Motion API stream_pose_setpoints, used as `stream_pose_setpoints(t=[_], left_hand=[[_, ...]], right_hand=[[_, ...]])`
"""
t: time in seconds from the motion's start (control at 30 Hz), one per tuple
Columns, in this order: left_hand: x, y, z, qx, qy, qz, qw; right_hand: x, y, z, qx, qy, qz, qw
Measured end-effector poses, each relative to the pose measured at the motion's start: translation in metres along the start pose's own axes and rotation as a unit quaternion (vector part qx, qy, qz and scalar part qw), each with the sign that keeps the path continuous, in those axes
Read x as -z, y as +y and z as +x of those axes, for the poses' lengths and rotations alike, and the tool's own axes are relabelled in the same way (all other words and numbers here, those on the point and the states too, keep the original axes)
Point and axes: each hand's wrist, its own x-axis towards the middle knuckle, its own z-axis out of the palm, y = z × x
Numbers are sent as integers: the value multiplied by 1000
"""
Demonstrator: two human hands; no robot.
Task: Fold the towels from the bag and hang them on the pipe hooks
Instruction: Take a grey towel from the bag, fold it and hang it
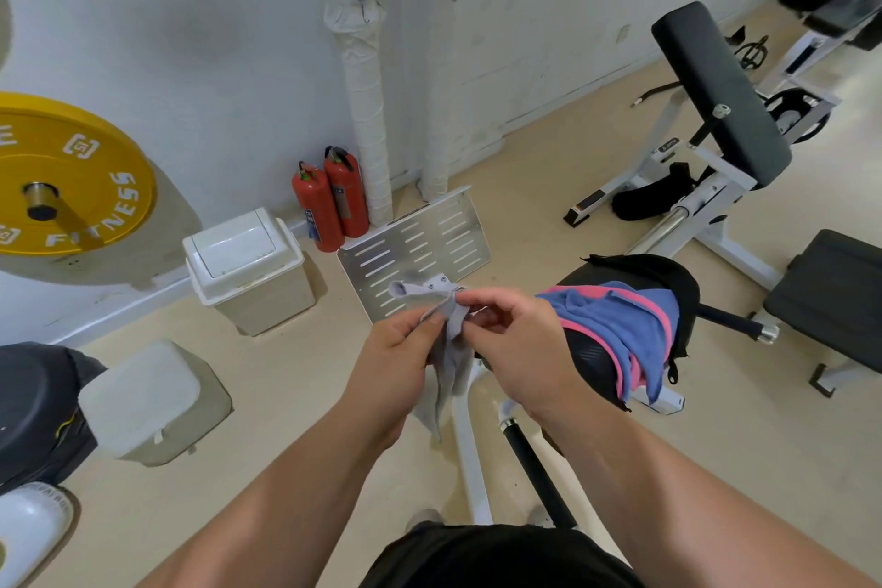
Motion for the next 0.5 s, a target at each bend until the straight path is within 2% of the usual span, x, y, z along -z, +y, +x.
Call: stream_pose_setpoints(t=[0.13,0.27,0.4,0.5], left_hand=[[7,1,1,19,-22,-35,999],[16,1,6,34,-4,-51,998],[14,0,6,33,-40,-24,998],[15,-2,5,29,-50,-38,998]], right_hand=[[4,-2,6,95,25,-93,991],[5,-3,11,146,-23,-113,982],[4,-6,14,130,-74,-118,982],[3,-8,13,126,-74,-97,984]])
